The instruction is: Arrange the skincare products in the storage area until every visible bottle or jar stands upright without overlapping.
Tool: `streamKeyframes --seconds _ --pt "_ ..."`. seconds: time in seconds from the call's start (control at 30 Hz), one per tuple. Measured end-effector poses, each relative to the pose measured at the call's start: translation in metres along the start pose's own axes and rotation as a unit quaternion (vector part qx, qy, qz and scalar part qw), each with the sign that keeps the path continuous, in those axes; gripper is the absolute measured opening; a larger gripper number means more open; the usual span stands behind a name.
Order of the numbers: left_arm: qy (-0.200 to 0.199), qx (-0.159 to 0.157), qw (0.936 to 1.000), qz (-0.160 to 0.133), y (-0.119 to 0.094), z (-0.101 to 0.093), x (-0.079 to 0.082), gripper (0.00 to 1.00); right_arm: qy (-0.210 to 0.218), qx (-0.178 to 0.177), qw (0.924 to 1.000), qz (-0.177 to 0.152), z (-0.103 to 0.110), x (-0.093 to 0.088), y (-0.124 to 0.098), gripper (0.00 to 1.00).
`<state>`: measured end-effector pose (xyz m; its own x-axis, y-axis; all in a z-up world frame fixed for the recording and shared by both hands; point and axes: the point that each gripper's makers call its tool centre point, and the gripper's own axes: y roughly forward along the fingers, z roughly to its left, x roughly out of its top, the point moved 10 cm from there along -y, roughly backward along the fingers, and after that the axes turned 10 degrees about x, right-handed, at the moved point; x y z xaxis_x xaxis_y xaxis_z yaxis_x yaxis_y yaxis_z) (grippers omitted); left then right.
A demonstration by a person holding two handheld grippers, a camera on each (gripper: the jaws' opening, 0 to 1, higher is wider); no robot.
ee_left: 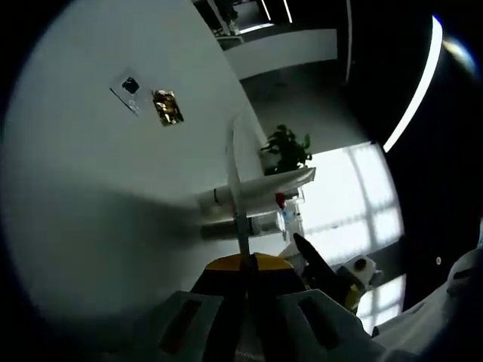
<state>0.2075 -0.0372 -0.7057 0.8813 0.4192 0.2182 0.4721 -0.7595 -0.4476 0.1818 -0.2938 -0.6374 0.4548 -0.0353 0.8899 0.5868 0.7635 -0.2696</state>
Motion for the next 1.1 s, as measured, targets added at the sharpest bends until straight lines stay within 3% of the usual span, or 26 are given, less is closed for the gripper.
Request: streamKeyframes --seconds 0.23,0.43,1.0,1.1 --pt "0.005 0.019 0.9998 -0.004 0.016 0.008 0.003 0.0 -0.005 -0.002 0.9999 0.012 0.003 -0.001 0.003 0.99" --pt "0.001 0.034 0.9994 -0.009 0.027 0.015 0.006 0.0 0.009 -0.012 0.9999 0.002 0.0 0.0 0.001 0.99" --pt "0.014 0.075 0.9971 -0.006 0.039 0.027 0.001 0.0 0.014 -0.015 0.9998 -0.001 0.001 0.0 0.001 0.99" --pt "0.039 0.092 0.9949 -0.003 0.039 0.029 0.0 0.01 0.015 -0.015 0.9998 -0.001 0.001 0.0 0.001 0.99"
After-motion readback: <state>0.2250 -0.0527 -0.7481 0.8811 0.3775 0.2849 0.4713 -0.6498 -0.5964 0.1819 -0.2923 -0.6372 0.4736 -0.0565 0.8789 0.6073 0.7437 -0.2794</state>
